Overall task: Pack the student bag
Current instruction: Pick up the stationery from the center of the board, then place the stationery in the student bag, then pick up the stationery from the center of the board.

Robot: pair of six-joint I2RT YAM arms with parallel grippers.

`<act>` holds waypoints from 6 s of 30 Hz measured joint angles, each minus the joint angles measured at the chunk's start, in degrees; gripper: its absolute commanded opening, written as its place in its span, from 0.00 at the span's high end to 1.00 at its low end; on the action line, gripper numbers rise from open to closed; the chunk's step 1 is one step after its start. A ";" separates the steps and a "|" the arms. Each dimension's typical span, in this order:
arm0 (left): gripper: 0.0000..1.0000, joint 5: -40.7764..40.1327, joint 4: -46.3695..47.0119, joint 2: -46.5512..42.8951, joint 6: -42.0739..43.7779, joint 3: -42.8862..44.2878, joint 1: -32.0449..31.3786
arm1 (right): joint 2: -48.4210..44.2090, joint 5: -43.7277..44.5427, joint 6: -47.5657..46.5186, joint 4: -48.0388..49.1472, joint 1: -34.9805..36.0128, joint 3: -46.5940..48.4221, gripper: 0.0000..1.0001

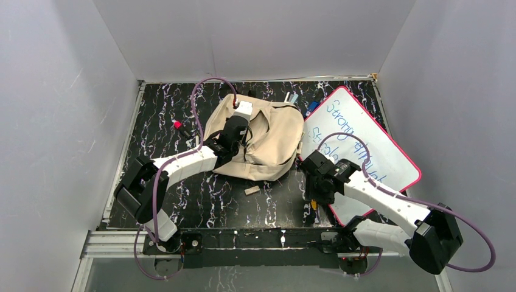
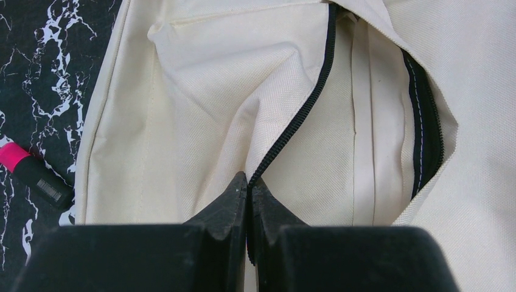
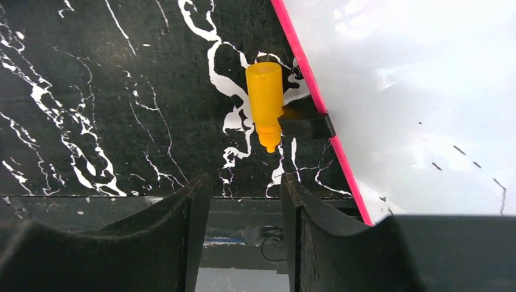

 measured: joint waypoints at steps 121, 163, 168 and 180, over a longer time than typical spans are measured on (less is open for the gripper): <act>1.00 1.53 -3.17 -0.02 -2.95 1.42 1.49 | 15.69 -18.91 -17.86 37.27 -3.23 16.17 0.51; 1.00 7.58 -7.23 0.00 -7.82 3.28 6.21 | 38.03 -45.05 -99.54 42.77 10.43 12.96 0.41; 1.00 7.67 -7.23 0.00 -7.82 3.28 6.27 | 39.15 -43.15 -99.69 42.88 10.49 13.53 0.45; 1.00 7.96 -7.26 0.00 -7.82 3.39 6.43 | 40.94 -40.74 -99.67 40.85 11.50 16.50 0.81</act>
